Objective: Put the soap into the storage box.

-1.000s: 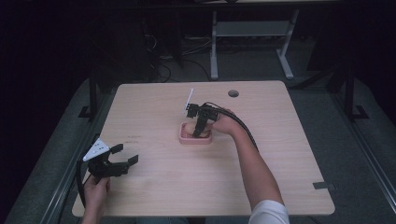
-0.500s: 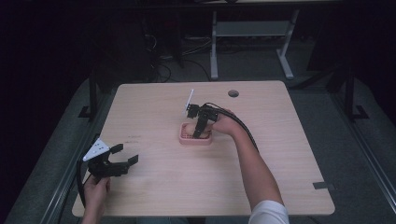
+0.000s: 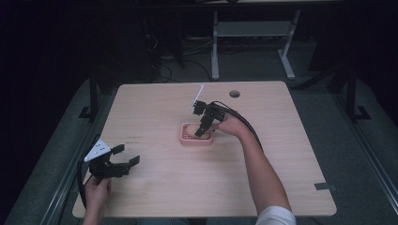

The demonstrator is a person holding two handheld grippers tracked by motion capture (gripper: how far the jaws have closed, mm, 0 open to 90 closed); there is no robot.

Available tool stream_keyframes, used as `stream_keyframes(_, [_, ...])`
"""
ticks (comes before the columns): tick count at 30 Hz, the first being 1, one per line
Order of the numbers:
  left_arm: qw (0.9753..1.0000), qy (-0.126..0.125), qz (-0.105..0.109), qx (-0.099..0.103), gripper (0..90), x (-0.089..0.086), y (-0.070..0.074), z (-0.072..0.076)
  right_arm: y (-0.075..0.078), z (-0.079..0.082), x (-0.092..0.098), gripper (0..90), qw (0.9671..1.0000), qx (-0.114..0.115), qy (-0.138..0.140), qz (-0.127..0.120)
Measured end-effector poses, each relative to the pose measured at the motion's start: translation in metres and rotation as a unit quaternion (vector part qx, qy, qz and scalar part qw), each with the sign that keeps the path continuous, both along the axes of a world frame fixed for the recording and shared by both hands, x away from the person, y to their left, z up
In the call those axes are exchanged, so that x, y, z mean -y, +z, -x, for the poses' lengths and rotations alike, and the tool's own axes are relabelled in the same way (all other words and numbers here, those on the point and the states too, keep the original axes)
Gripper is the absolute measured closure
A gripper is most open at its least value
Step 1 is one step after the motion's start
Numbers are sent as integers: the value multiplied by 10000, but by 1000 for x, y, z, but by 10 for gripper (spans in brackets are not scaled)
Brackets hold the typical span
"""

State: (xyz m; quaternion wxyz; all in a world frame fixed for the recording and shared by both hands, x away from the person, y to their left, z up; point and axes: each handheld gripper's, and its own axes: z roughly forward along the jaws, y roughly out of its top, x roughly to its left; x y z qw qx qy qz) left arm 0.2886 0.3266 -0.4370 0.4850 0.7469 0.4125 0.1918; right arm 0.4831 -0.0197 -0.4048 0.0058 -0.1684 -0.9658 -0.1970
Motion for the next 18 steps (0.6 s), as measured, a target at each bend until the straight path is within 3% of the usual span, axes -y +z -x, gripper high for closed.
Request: stream_keyframes(18, [10000, 23, -6, -1, 143, -1, 0, 0, 10, 15, 23, 243, 9996, 150, -134, -199])
